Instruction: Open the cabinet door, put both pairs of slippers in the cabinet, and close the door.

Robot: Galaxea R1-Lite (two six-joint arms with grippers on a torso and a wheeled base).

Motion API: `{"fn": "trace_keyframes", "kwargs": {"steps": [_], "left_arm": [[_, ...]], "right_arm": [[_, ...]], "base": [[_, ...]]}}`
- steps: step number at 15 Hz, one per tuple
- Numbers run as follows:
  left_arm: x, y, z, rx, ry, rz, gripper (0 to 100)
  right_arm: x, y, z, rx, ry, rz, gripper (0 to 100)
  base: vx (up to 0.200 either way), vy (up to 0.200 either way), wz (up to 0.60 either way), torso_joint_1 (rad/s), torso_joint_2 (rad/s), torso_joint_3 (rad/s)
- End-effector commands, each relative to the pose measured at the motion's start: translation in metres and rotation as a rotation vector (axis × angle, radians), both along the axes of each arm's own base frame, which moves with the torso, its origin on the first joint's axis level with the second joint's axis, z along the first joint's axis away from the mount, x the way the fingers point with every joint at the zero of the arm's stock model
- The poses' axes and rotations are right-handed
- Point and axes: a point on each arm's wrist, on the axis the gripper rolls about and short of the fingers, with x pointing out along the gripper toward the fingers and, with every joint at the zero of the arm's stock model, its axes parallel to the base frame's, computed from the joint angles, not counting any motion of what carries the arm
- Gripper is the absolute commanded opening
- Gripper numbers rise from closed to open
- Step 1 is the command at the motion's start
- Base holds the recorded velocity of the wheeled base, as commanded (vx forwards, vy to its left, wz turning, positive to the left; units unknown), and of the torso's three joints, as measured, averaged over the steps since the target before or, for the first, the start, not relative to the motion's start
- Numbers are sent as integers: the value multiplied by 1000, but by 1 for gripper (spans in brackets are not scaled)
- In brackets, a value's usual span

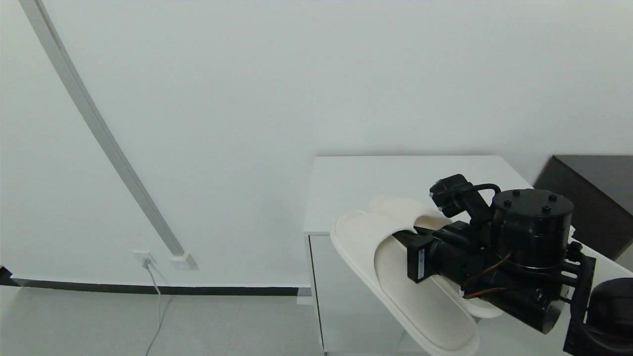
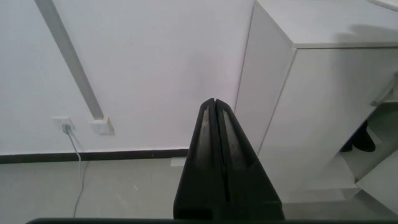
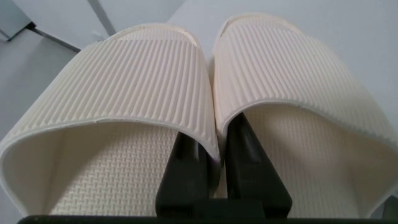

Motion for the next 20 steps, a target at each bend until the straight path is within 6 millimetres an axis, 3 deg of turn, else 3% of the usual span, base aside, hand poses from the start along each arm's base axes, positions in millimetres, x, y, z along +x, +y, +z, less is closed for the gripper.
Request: {"fn": "trace_keyframes", "kwargs": {"steps": [1, 3, 15, 20], "left_arm": [[0, 0, 0, 0, 1, 0, 0], [0, 0, 0, 0, 1, 0, 0], [0, 0, 0, 0, 1, 2, 0], [0, 0, 0, 0, 1, 0, 0]], "right_arm": [[0, 1, -2, -4, 3, 2, 0], [0, 1, -2, -4, 3, 2, 0], [1, 2, -7, -29, 3, 6, 0], [0, 2, -7, -32, 4, 3, 0]], "base": [[-200, 0, 0, -7, 2, 7], [-200, 0, 0, 5, 7, 2], [0, 0, 0, 0, 0, 0], [0, -200, 0, 6, 3, 2]]}}
